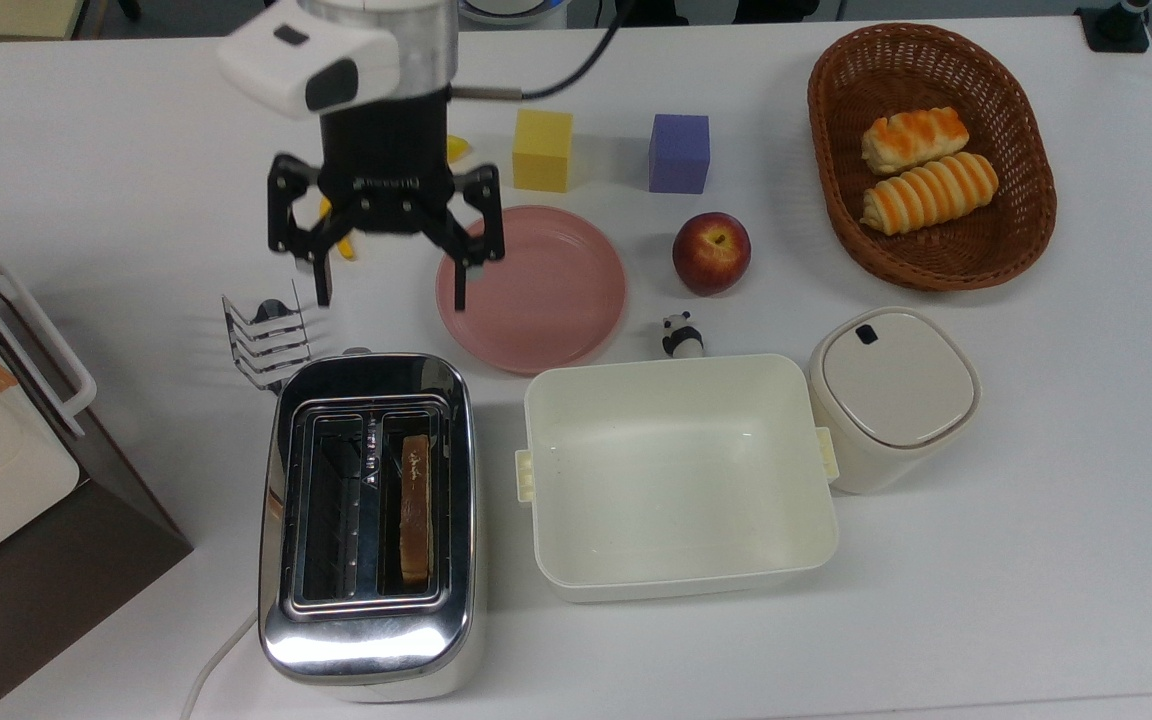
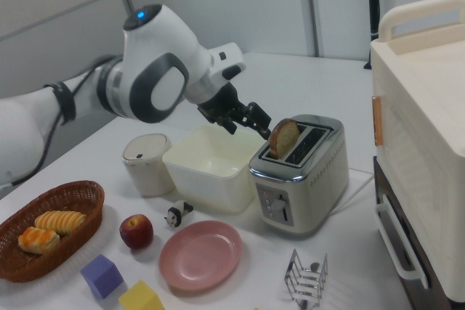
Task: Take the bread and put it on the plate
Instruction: 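Move the open gripper over the toaster and lower it to the bread slice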
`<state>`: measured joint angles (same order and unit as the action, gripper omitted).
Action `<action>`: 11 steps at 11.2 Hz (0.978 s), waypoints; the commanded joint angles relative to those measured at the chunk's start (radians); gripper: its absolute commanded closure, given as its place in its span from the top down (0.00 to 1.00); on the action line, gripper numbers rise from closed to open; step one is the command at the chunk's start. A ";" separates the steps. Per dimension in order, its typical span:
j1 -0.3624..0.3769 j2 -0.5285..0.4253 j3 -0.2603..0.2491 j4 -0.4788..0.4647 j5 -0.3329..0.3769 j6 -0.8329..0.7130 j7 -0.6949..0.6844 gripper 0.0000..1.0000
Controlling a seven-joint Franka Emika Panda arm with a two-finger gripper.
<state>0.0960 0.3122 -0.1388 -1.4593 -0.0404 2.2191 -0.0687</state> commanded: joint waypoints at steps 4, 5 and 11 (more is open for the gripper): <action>0.011 0.136 -0.002 -0.009 0.085 0.281 0.064 1.00; 0.011 0.149 -0.001 -0.007 0.085 0.316 0.063 1.00; 0.010 0.203 -0.002 0.036 0.068 0.383 -0.005 0.63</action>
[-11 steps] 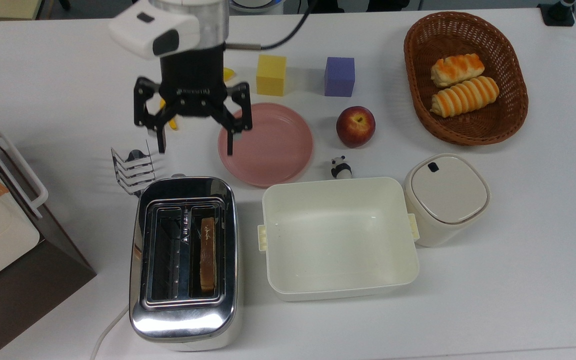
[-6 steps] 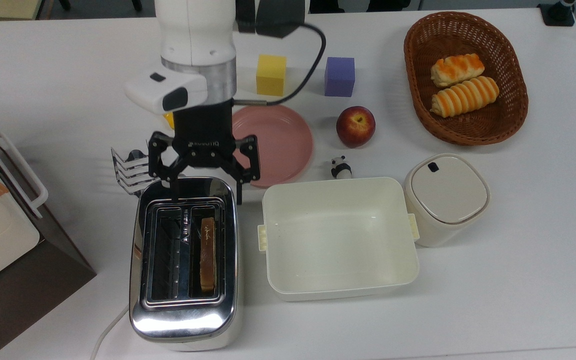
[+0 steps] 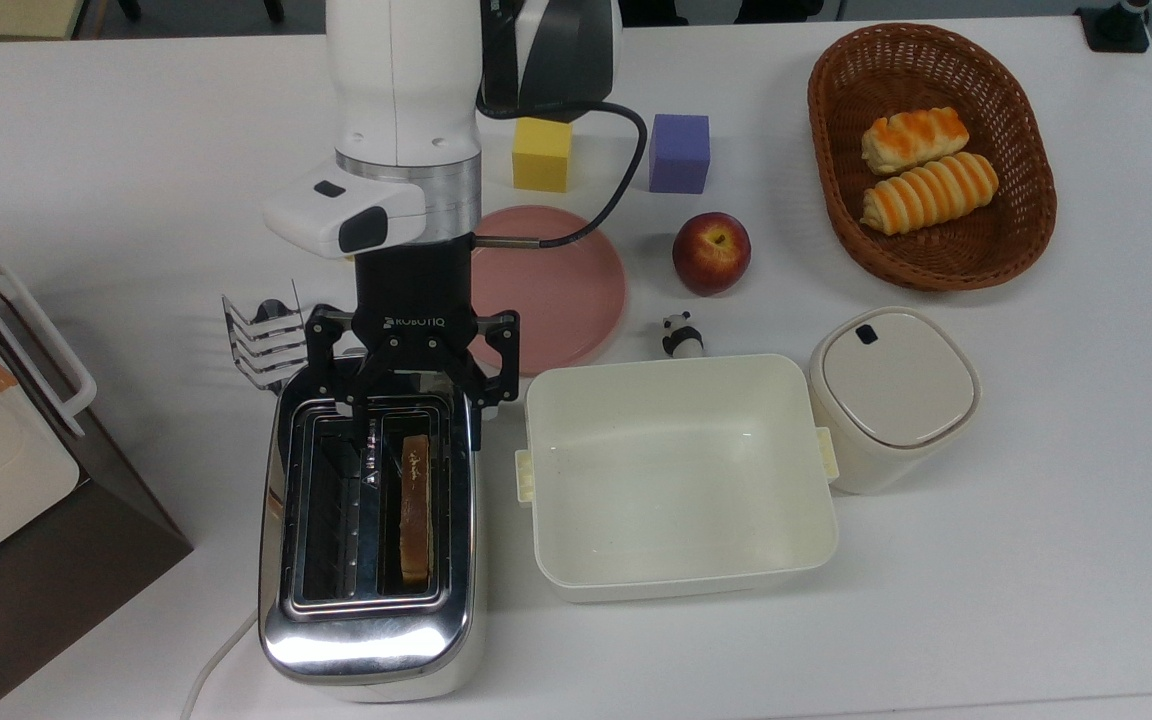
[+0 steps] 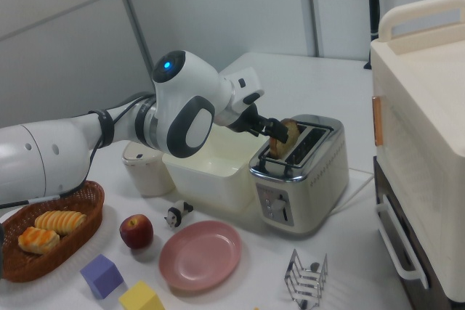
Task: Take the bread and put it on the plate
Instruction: 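Move the open gripper over the toaster and lower it to the bread slice, then close the gripper on the top of the bread slice in the toaster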
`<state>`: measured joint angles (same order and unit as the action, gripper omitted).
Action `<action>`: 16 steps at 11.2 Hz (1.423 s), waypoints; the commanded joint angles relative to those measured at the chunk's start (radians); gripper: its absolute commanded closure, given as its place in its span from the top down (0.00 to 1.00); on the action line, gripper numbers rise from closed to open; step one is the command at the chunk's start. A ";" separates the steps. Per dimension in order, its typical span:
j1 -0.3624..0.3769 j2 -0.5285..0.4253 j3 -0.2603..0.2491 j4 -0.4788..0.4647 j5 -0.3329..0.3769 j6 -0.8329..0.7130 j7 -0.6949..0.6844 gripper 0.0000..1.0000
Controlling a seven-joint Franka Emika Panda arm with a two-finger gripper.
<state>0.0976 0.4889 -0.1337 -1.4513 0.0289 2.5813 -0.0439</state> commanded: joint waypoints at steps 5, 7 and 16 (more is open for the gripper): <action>0.007 0.036 -0.007 0.028 -0.050 0.022 -0.034 0.30; 0.005 0.036 -0.007 0.026 -0.063 0.028 -0.034 0.12; 0.007 -0.058 -0.012 0.055 -0.060 0.023 -0.022 0.04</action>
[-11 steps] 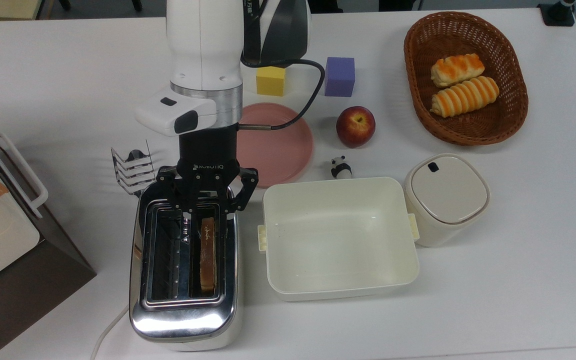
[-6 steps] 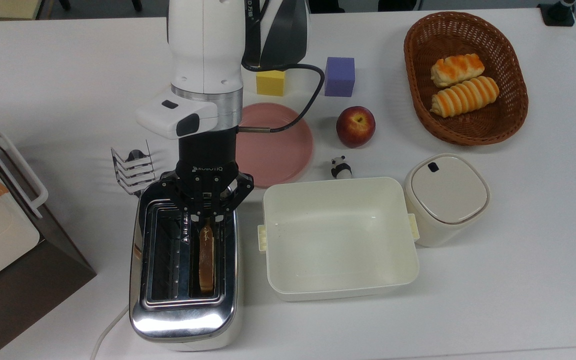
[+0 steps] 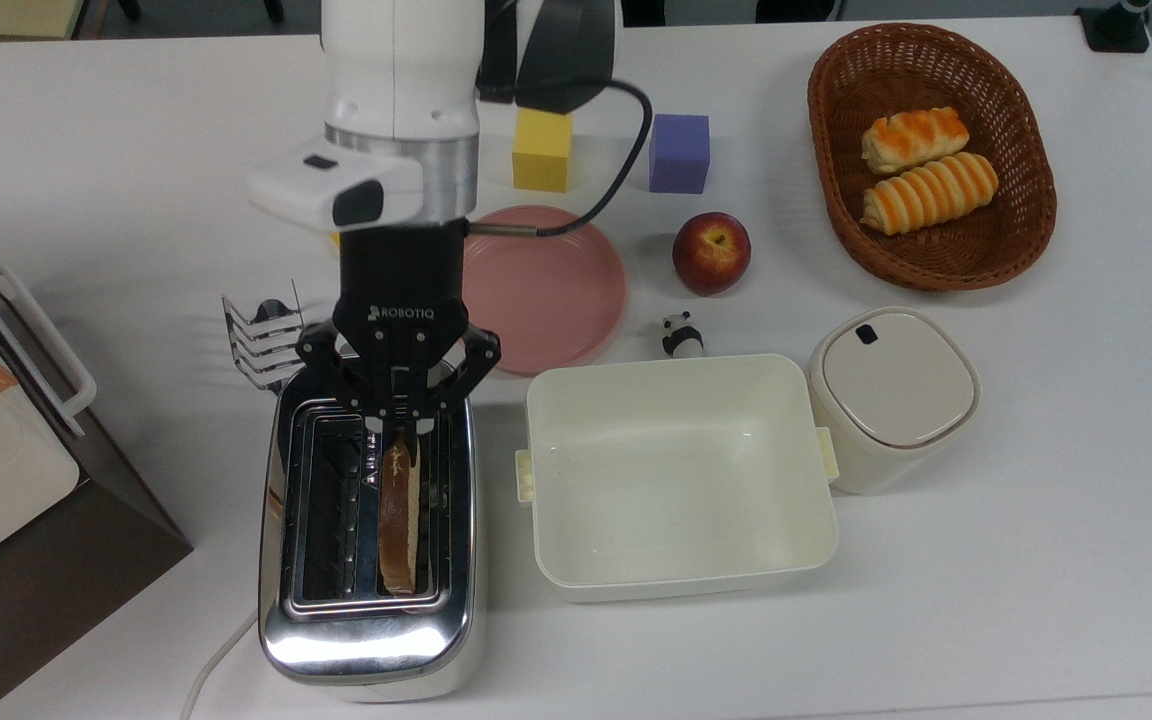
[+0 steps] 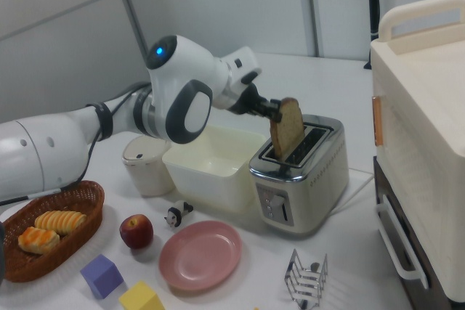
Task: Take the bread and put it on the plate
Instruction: 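Close the gripper on the top of the bread slice in the toaster, then lift the bread slice straight up out of the toaster slot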
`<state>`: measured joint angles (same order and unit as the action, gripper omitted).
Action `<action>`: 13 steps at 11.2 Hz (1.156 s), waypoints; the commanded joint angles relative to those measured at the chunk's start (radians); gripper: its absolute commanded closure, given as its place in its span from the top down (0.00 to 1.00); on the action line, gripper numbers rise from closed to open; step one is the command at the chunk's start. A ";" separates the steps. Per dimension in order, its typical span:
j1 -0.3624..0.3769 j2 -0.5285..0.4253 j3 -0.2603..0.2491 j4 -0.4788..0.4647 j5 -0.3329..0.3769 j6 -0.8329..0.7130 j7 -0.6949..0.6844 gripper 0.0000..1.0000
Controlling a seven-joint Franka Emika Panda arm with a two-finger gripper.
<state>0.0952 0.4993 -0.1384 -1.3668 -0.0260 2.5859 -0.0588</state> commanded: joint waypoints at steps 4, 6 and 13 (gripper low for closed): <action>0.009 -0.165 -0.006 -0.035 0.006 -0.012 -0.007 0.04; 0.008 -0.198 -0.004 -0.035 0.006 -0.096 -0.010 0.04; 0.006 -0.390 -0.003 -0.124 0.031 -0.567 -0.212 0.04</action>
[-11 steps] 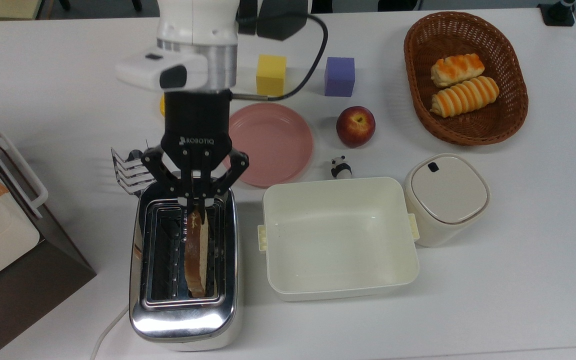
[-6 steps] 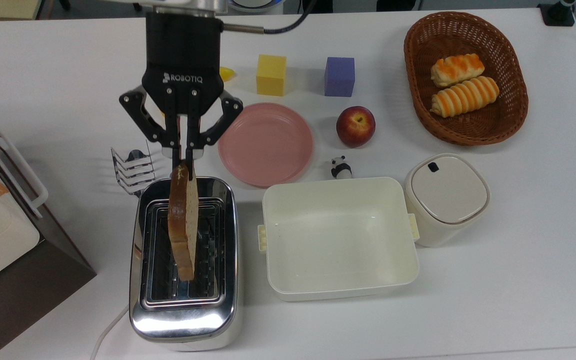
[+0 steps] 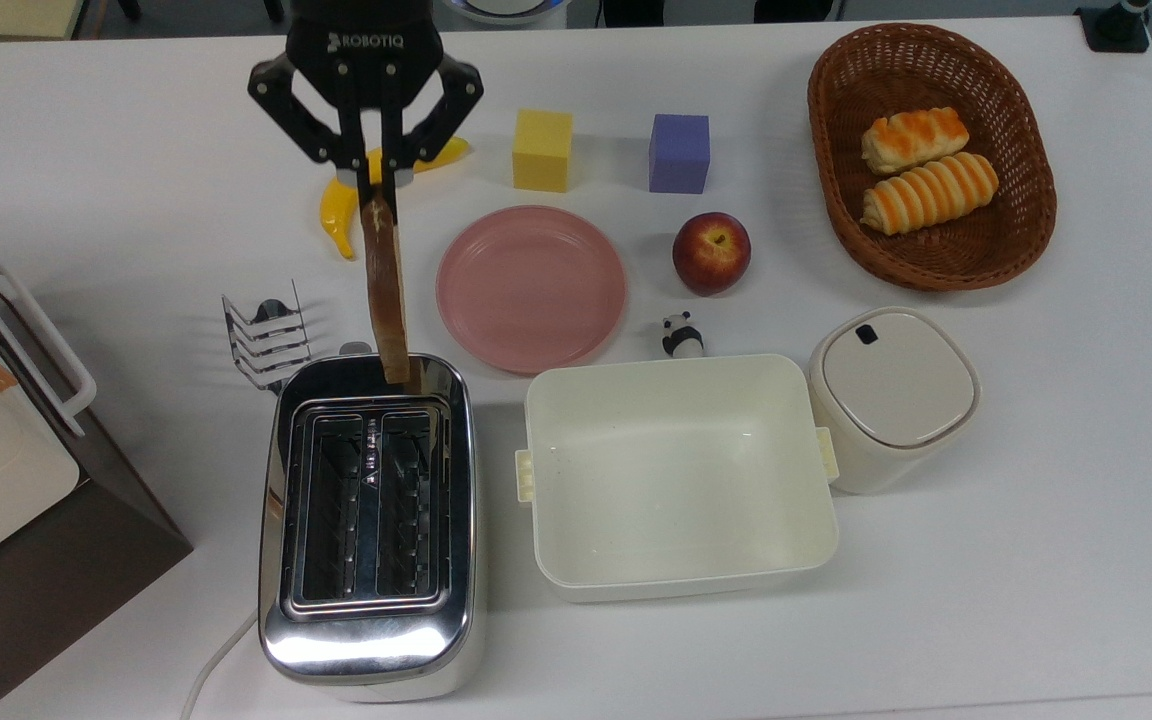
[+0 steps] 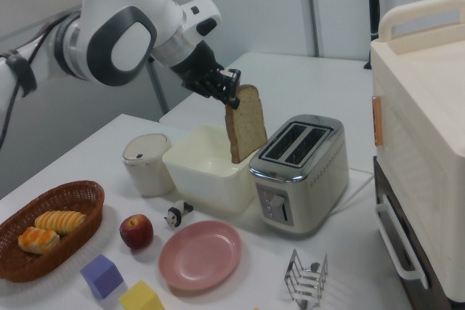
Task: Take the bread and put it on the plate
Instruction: 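Lift the bread slice straight up out of the toaster slot, then carry the held bread slice over the pink plate and lower it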
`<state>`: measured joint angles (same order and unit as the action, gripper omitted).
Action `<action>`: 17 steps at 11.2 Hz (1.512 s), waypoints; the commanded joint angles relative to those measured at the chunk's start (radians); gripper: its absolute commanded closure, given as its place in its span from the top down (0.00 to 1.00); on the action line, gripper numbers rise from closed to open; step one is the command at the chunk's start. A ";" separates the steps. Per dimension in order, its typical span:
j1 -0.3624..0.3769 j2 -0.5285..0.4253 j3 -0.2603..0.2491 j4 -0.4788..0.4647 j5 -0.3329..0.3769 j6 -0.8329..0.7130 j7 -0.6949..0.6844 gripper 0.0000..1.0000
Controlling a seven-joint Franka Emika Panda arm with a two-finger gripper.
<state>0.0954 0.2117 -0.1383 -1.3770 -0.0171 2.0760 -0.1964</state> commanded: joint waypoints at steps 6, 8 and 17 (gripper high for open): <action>0.020 -0.132 0.006 -0.139 0.011 -0.405 -0.207 0.05; 0.058 -0.109 0.006 -0.154 0.011 -0.435 -0.196 0.05; 0.124 0.037 0.005 -0.165 0.005 -0.439 -0.190 0.06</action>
<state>0.1826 0.2524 -0.1254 -1.5340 -0.0140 1.6510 -0.3838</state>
